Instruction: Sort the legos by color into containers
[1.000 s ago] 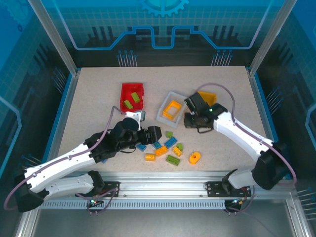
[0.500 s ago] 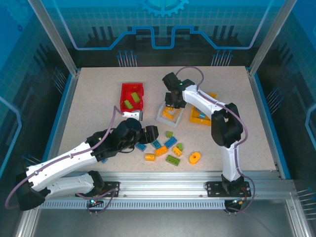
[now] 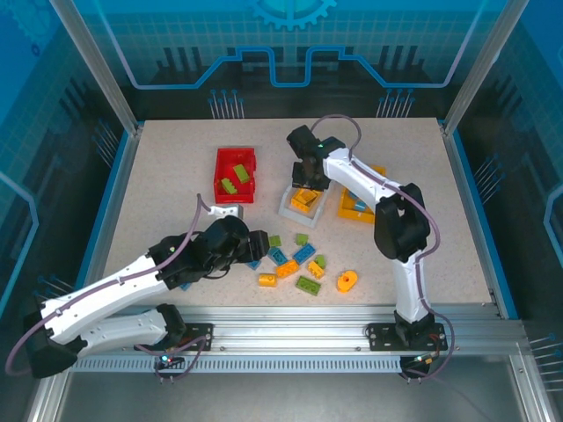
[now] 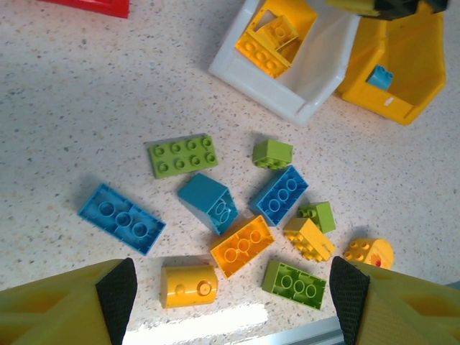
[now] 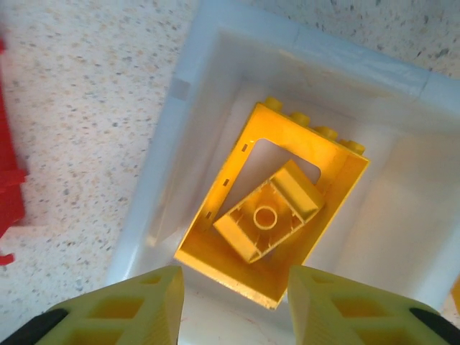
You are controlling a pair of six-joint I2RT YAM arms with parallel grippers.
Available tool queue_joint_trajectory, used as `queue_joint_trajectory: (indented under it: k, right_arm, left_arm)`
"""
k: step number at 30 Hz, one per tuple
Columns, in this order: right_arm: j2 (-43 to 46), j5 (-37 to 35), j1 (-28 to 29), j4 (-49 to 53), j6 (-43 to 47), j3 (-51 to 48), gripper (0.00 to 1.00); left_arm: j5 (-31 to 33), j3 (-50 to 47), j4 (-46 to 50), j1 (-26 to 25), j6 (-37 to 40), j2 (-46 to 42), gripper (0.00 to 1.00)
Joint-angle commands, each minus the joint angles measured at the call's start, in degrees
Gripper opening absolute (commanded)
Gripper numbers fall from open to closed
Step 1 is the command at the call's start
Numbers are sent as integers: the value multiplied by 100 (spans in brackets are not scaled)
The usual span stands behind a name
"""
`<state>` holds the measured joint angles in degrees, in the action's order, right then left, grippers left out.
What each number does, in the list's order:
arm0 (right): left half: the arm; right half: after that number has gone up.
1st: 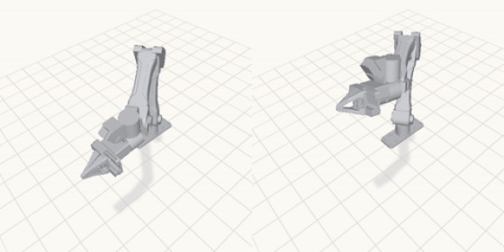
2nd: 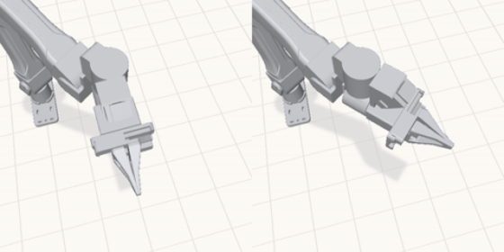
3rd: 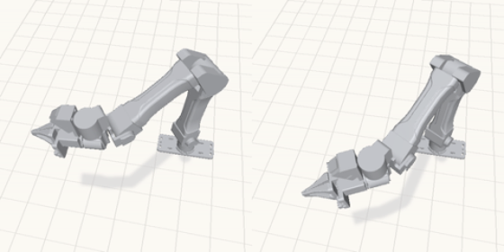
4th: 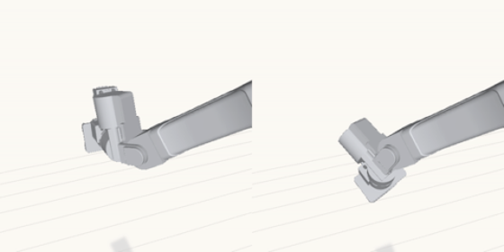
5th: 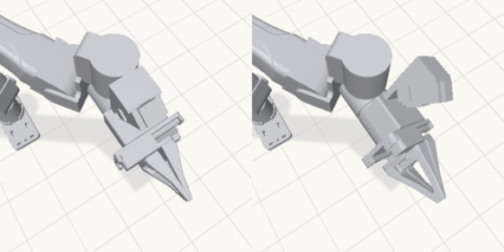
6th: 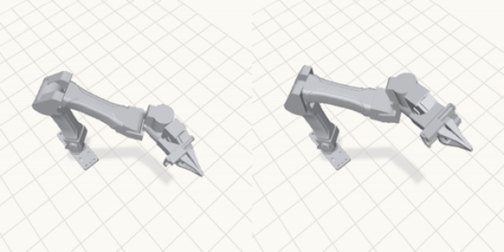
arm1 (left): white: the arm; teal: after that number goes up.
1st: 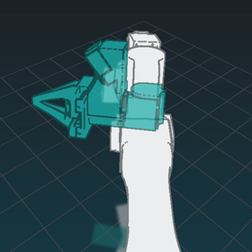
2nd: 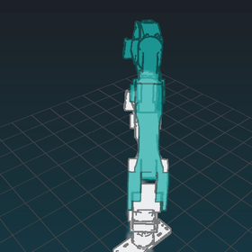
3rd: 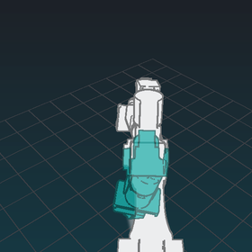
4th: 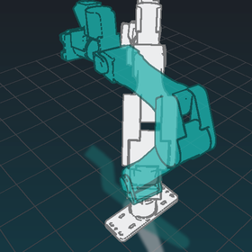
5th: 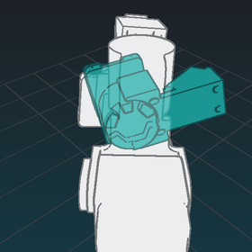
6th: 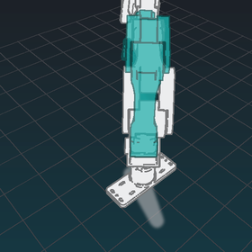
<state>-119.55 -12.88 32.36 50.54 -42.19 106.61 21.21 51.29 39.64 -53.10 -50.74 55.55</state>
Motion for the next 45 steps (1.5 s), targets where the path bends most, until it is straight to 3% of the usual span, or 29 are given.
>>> queue_joint_trajectory:
  k: [1, 5, 11, 15, 20, 33, 39, 45]
  right_arm:
    - [795, -369, 273, -36, 349, 87, 44]
    - [1659, -709, 675, -503, 826, -615, 47]
    - [3491, -437, 1557, -2194, 1723, -3156, 55]
    - [4501, -480, 2032, -2498, 1686, -4506, 58]
    - [5446, -488, 2250, -2354, 1186, -5385, 58]
    - [6055, -720, 2327, -1929, 977, -5589, 59]
    - [6100, -680, 2328, -1926, 941, -5743, 59]
    - [6180, -707, 2331, -1934, 941, -5756, 59]
  left_arm:
    - [210, 4, 461, 52, -211, -139, 76]
    - [-106, -29, 575, 350, -244, -88, 75]
    - [-1394, 153, 272, 1249, 89, 1050, 73]
    - [-1299, 790, 157, 1270, 407, 2257, 74]
    - [-1195, 1336, -67, 1280, 527, 3459, 74]
    - [-1891, 1191, -1089, 1413, -3413, 4242, 74]
    - [-1853, 1089, -948, 1413, -4363, 4319, 72]
    - [-1603, 1005, -948, 1414, -4800, 4281, 71]
